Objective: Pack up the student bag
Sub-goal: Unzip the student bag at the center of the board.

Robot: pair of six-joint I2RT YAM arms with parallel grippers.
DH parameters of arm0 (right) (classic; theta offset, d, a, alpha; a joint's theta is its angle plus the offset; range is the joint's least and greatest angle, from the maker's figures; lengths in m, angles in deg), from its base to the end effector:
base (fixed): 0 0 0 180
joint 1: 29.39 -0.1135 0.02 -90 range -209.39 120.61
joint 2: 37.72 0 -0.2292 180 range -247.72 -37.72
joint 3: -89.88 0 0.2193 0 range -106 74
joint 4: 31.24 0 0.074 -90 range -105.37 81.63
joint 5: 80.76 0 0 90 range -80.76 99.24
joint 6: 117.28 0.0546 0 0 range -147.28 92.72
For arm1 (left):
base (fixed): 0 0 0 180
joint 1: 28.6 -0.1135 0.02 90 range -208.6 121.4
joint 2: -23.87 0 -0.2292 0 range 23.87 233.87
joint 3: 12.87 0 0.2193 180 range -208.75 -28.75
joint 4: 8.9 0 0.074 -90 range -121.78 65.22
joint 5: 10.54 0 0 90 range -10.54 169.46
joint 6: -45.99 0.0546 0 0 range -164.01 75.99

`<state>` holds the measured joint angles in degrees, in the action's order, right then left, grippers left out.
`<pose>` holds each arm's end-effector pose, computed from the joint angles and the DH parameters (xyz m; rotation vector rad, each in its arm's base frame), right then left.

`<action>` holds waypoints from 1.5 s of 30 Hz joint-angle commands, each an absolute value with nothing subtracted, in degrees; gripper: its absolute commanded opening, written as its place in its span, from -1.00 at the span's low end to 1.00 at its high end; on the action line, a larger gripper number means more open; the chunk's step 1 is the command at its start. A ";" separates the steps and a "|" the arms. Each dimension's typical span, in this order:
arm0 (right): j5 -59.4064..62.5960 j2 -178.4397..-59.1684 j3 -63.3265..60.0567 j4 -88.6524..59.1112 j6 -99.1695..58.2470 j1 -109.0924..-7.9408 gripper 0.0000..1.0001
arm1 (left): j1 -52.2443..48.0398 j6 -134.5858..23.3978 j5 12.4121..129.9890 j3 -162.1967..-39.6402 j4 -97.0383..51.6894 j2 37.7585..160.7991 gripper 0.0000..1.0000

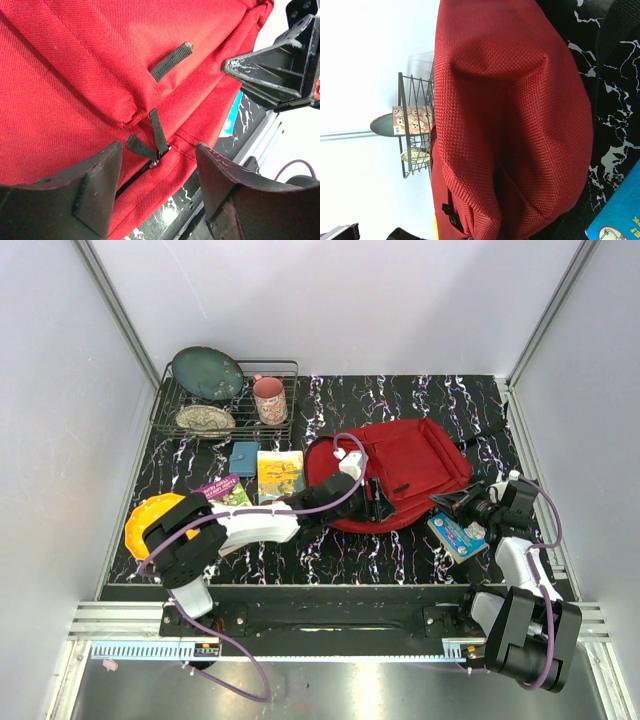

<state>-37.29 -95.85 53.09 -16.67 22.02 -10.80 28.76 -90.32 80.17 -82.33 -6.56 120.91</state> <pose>0.1961 -0.0242 0.1629 0.8134 2.0581 1.1884 0.1941 -0.3018 0.1846 0.2035 2.1940 -1.0901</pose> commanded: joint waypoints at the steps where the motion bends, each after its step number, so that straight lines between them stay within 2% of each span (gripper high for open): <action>1: -42.00 -94.59 51.50 -16.51 22.47 -11.11 -1.00 | 28.79 -92.70 81.92 -85.79 -2.19 123.27 0.24; 2: -42.00 -94.50 51.41 -16.42 22.47 -11.11 -1.00 | 28.79 -92.79 81.92 -85.70 -1.84 123.36 0.09; 4: -41.92 -94.33 51.41 -16.33 22.56 -11.11 -1.00 | 28.79 -93.23 81.83 -85.44 -1.14 123.54 -0.04; 6: -41.92 -94.15 51.41 -16.16 22.56 -11.11 -1.00 | 28.79 -93.49 81.92 -84.74 -0.70 123.19 -0.29; 8: -41.92 -94.06 51.50 -16.16 22.56 -11.11 -1.00 | 28.79 -93.50 82.18 -84.30 -0.52 123.10 -0.38; 9: -41.92 -94.06 51.41 -16.16 22.65 -11.11 -1.00 | 28.79 -93.58 82.27 -84.30 -0.61 123.10 -0.74; 12: -41.92 -93.97 51.41 -16.07 22.65 -11.11 -1.00 | 28.79 -93.67 82.80 -84.56 -1.48 123.28 -1.00; 17: -41.83 -93.89 51.15 -15.63 22.38 -11.11 -1.00 | 28.79 -93.24 82.98 -84.65 -2.28 123.28 -1.00; 19: -41.74 -94.06 50.80 -15.72 22.30 -11.11 -0.89 | 28.79 -92.36 83.85 -84.21 -2.80 122.66 -1.00; 20: -41.83 -94.06 50.62 -15.72 22.03 -11.11 -0.70 | 28.79 -92.27 84.38 -84.12 -2.81 122.40 -1.00; 21: -42.44 -94.06 50.36 -15.72 21.77 -11.11 -0.25 | 28.79 -91.92 84.47 -83.95 -2.37 122.22 -1.00; 22: -42.97 -94.06 50.01 -13.80 21.07 -11.11 -0.01 | 28.79 -91.48 84.47 -83.86 -2.19 122.14 -1.00; 23: -43.15 -93.80 49.74 -12.13 20.72 -11.11 0.19 | 28.79 -91.04 84.38 -84.12 -2.10 121.96 -1.00; 25: -42.54 -93.19 48.26 -6.44 18.10 -11.11 0.41 | 28.79 -89.81 84.47 -84.91 -2.72 121.70 -1.00; 31: -29.45 -89.59 42.10 17.64 10.18 -11.11 0.43 | 28.88 -88.22 83.86 -86.93 -2.37 121.08 -1.00; 41: -26.02 -73.08 41.39 29.01 15.61 -11.11 0.45 | 28.79 -83.92 82.28 -91.06 -5.96 121.43 -1.00; 45: -30.05 -68.75 47.26 26.83 21.40 -11.11 0.44 | 28.79 -84.00 80.87 -90.63 -4.48 121.69 -1.00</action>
<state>-27.91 -71.83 43.76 25.89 15.84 -10.91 28.78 -85.53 82.25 -88.15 -8.16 123.46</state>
